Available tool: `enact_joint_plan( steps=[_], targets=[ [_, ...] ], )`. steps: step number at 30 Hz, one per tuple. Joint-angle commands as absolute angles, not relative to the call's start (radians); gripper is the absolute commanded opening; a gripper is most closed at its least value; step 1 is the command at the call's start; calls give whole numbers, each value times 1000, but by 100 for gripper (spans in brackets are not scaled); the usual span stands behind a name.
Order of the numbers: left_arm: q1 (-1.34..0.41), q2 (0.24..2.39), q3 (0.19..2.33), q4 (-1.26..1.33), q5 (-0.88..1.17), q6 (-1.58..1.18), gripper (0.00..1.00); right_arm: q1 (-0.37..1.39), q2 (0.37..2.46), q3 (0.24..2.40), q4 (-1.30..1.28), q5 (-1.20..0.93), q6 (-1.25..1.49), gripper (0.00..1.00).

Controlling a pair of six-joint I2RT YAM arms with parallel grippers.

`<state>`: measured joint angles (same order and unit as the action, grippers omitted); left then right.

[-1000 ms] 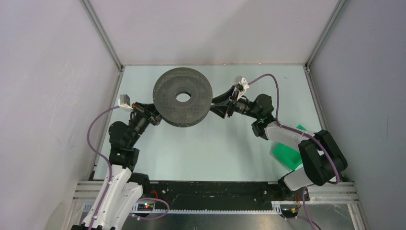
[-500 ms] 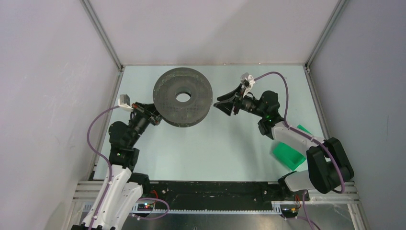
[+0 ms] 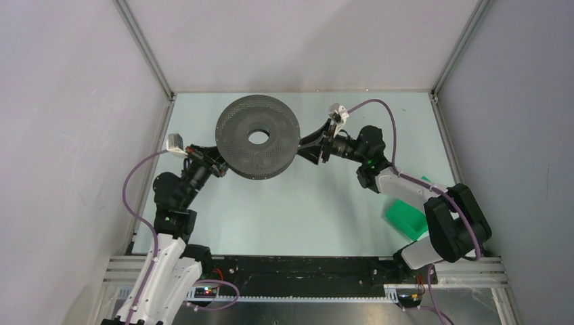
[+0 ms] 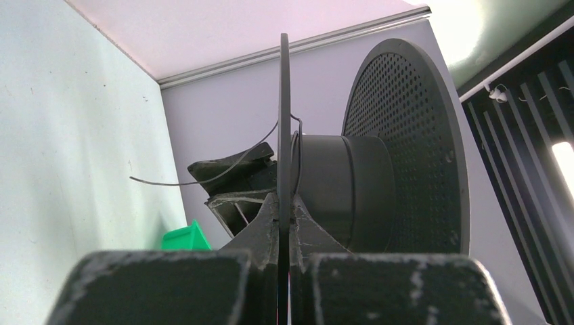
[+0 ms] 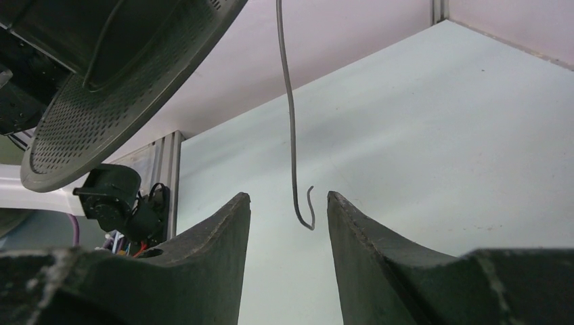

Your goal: Wrap the cables

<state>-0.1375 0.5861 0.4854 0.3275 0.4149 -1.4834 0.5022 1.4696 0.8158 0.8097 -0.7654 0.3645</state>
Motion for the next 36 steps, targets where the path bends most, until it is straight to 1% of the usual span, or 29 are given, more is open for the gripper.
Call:
enact_joint_plan(
  steps=[1, 3, 5, 6, 7, 8, 9, 10, 11, 12, 13, 16, 19, 21, 24, 26, 29, 33, 36],
  targets=[
    [-141, 564, 546, 405, 402, -1485, 0, 508, 1485, 864, 887, -729, 339, 51],
    [-142, 562, 545, 405, 402, -1486, 0, 506, 1491, 871, 888, -724, 330, 51],
    [-141, 560, 543, 404, 400, -1486, 0, 506, 1500, 878, 897, -733, 321, 48],
    [-141, 560, 542, 403, 400, -1485, 0, 506, 1509, 882, 902, -738, 320, 41],
    [-141, 560, 541, 402, 399, -1484, 0, 506, 1514, 888, 912, -753, 322, 36],
    [-141, 560, 540, 402, 399, -1484, 0, 506, 1521, 891, 924, -759, 326, 25],
    [-141, 560, 540, 403, 400, -1484, 0, 505, 1524, 894, 933, -772, 337, 20],
    [-142, 561, 540, 403, 400, -1484, 0, 505, 1530, 894, 942, -779, 344, 11],
    [-142, 562, 540, 403, 400, -1486, 0, 505, 1532, 894, 959, -795, 358, 7],
    [-141, 563, 540, 403, 400, -1486, 0, 506, 1536, 894, 970, -803, 365, 2],
    [-141, 563, 540, 402, 400, -1486, 0, 506, 1539, 894, 974, -817, 377, 0],
    [-141, 563, 540, 403, 399, -1486, 0, 505, 1548, 893, 988, -848, 402, 0],
    [-141, 567, 538, 403, 397, -1480, 0, 503, 1549, 884, 1016, -868, 498, 0],
    [-141, 569, 538, 403, 384, -1465, 0, 493, 1529, 876, 1048, -880, 632, 0],
    [-141, 577, 539, 403, 349, -1424, 0, 492, 1487, 822, 1224, -927, 911, 0],
    [-141, 591, 547, 403, 342, -1402, 0, 503, 1448, 791, 1284, -933, 1026, 0],
    [-141, 606, 559, 403, 326, -1375, 0, 536, 1388, 765, 1261, -918, 1115, 0],
    [-141, 609, 561, 403, 301, -1345, 0, 569, 1360, 759, 1237, -890, 1186, 0],
    [-141, 607, 555, 404, 297, -1358, 0, 586, 1360, 759, 1241, -819, 1227, 0]
  ],
)
